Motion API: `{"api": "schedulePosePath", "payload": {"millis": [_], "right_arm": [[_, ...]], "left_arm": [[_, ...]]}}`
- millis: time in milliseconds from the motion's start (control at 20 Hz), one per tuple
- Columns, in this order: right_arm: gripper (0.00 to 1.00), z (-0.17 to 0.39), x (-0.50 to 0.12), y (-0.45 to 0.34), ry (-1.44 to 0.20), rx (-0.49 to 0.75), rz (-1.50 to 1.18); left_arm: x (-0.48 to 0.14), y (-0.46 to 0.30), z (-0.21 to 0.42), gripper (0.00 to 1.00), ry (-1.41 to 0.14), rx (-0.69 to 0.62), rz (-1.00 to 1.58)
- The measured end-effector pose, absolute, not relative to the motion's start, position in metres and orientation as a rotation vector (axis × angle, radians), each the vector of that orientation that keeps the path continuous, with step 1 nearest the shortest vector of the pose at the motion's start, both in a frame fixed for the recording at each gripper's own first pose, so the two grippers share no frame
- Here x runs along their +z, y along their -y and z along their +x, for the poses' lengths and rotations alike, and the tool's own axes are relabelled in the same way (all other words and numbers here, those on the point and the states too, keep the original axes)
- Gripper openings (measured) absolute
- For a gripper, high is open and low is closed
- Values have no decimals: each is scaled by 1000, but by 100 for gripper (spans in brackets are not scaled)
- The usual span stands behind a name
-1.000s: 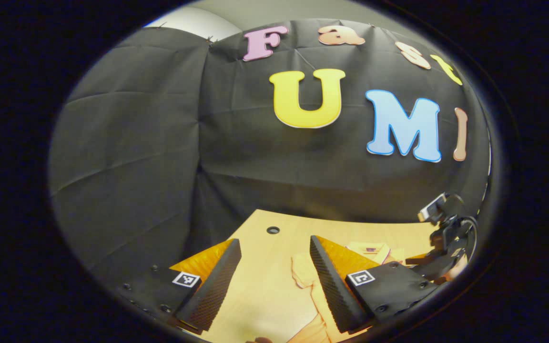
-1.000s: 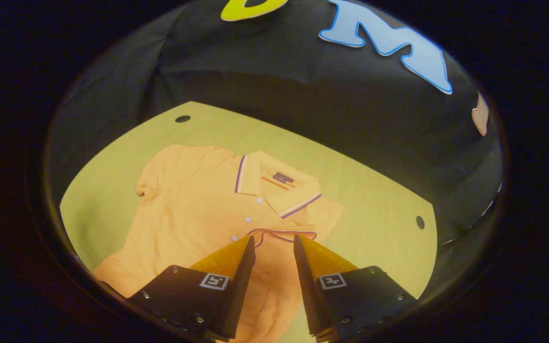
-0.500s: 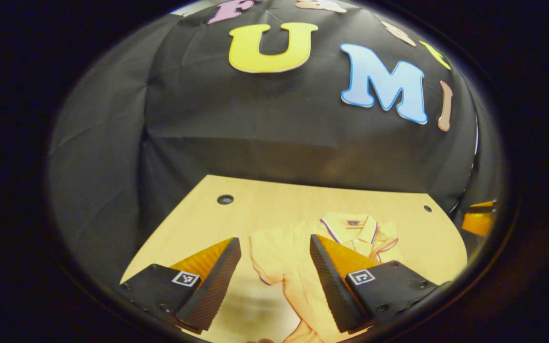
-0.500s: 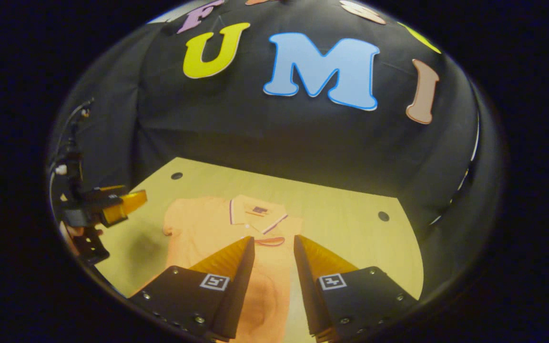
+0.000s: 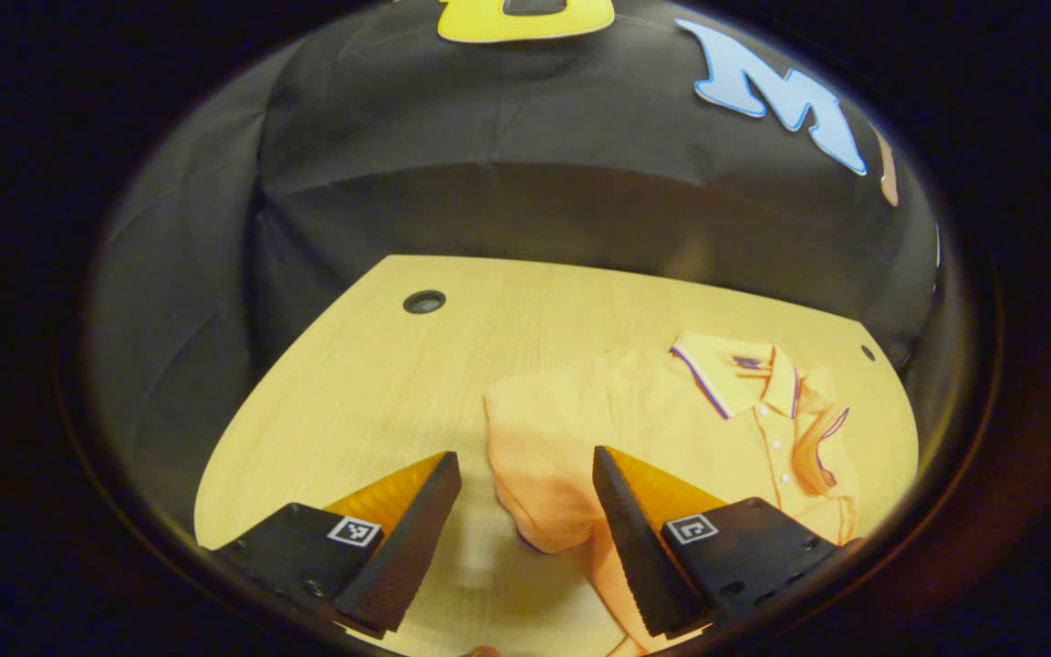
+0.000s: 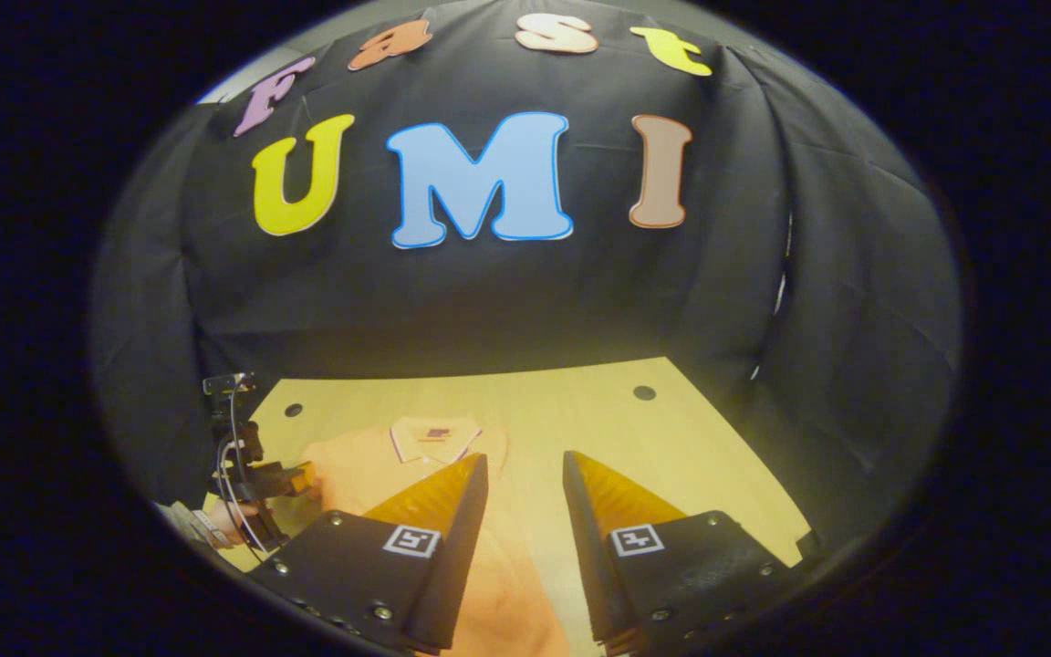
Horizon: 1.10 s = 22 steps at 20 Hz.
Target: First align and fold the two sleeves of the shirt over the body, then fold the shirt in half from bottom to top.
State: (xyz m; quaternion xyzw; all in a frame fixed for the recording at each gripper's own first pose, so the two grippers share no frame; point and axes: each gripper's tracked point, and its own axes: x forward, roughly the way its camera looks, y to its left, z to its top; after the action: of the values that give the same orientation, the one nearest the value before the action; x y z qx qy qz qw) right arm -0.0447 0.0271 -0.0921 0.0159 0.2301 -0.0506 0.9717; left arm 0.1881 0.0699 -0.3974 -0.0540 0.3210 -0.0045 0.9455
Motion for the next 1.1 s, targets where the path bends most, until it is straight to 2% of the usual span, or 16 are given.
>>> {"api": "schedulePosePath", "payload": {"millis": [350,750,950,1000,1100], "right_arm": [[55,-61,-98,-13,-480,-189,74],[55,-70,-103,-3,-495,-231,100],[55,-75,-108,3,-512,-250,116],[53,-78,-102,4,-515,-249,121],[53,-77,-103,5,-519,-246,123]], "left_arm": [[-435,-60,182,96,-732,-11,-108],[-438,-60,187,94,-695,16,-59],[-436,-56,192,51,-679,2,-63],[-437,-54,192,32,-681,4,-62],[-438,-53,194,18,-685,12,-41]]}}
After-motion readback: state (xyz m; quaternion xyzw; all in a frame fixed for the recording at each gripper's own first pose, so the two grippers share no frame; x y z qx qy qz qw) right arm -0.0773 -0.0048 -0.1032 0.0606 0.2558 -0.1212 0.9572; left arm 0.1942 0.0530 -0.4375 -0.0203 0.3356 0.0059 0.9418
